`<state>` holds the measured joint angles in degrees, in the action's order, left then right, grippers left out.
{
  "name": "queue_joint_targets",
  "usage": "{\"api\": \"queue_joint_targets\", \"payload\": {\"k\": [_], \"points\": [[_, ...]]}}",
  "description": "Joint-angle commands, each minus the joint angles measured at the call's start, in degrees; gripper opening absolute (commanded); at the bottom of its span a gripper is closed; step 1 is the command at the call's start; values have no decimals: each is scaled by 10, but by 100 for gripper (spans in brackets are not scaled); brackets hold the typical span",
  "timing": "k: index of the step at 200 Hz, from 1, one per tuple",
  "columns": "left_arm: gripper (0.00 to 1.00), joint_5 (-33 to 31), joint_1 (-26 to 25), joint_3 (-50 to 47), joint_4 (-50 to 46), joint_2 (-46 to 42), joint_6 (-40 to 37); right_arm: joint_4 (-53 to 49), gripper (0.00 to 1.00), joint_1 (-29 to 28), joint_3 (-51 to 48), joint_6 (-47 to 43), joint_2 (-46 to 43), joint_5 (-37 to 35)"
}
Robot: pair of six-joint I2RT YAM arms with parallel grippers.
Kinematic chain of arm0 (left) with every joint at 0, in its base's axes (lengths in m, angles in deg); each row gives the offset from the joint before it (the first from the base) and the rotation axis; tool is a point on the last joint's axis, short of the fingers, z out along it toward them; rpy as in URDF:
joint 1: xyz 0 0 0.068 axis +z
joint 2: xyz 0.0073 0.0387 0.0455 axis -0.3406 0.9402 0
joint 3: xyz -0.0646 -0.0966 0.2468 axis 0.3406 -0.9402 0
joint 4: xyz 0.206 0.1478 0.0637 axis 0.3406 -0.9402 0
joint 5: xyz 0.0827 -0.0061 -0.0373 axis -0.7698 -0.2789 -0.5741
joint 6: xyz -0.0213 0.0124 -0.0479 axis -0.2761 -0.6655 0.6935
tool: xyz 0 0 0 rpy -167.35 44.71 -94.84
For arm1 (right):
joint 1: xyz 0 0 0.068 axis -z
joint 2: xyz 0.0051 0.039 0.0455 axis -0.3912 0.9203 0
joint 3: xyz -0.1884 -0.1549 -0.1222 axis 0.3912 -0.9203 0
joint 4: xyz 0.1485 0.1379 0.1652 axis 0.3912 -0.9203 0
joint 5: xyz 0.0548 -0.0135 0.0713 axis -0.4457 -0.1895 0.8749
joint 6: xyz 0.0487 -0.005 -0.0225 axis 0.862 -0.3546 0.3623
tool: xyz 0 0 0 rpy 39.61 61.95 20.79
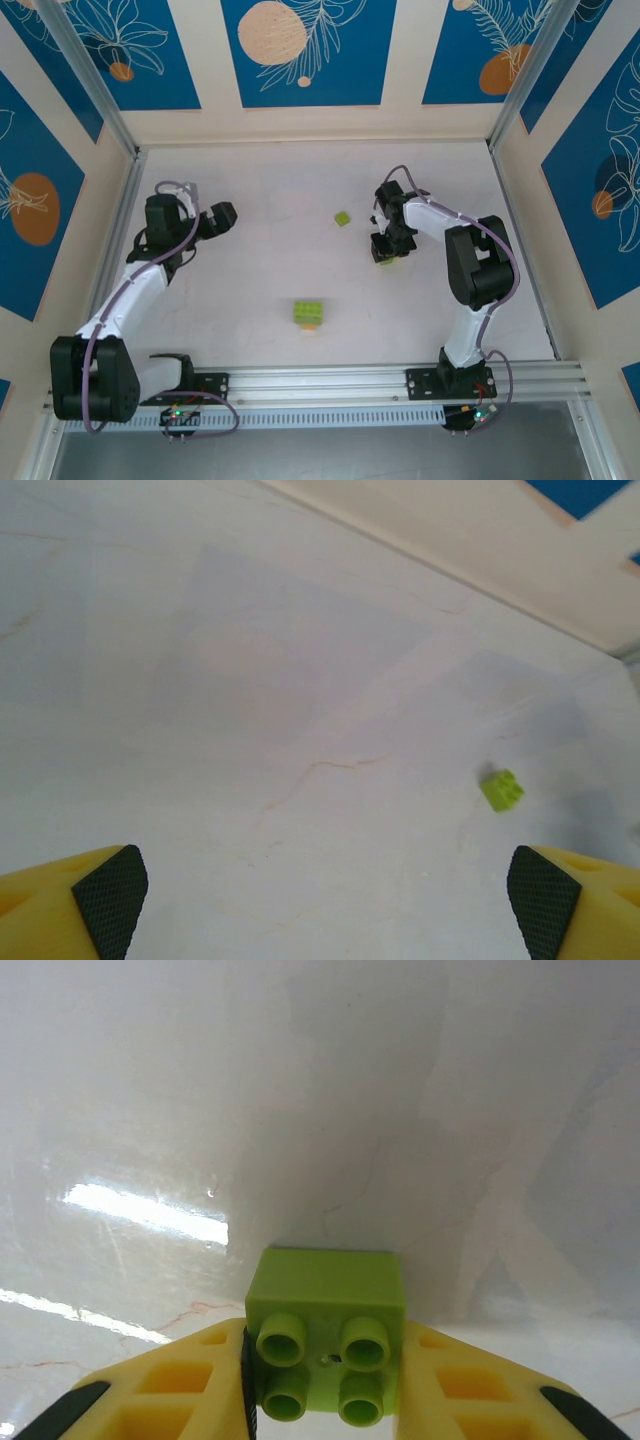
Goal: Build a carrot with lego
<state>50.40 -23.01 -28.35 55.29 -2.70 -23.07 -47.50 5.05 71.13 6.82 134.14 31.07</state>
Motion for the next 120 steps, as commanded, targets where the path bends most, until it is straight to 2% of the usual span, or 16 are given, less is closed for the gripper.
{"api": "queue_joint_targets", "payload": {"k": [1,21,42,64,87,102,120], "points": [[98,95,-25,-36,114,-45,1,-11,32,2,5,19,-38,32],[99,142,-81,-74,167,-60,-14,-18,32,-2,4,26,-57,45],[99,160,-156,-85,143,-42,-65,-33,32,-8,7,25,-65,44],[99,227,-205,-116,153,-47,-115,-46,32,-13,11,21,-66,42],[99,155,-253,-199,195,-169,-181,-57,32,-16,14,18,-61,39],[99,138,-264,-250,237,-257,-202,-61,32,-20,17,16,-58,39],[99,153,-275,-275,273,-260,-214,-65,32,-23,20,15,-57,38]]}}
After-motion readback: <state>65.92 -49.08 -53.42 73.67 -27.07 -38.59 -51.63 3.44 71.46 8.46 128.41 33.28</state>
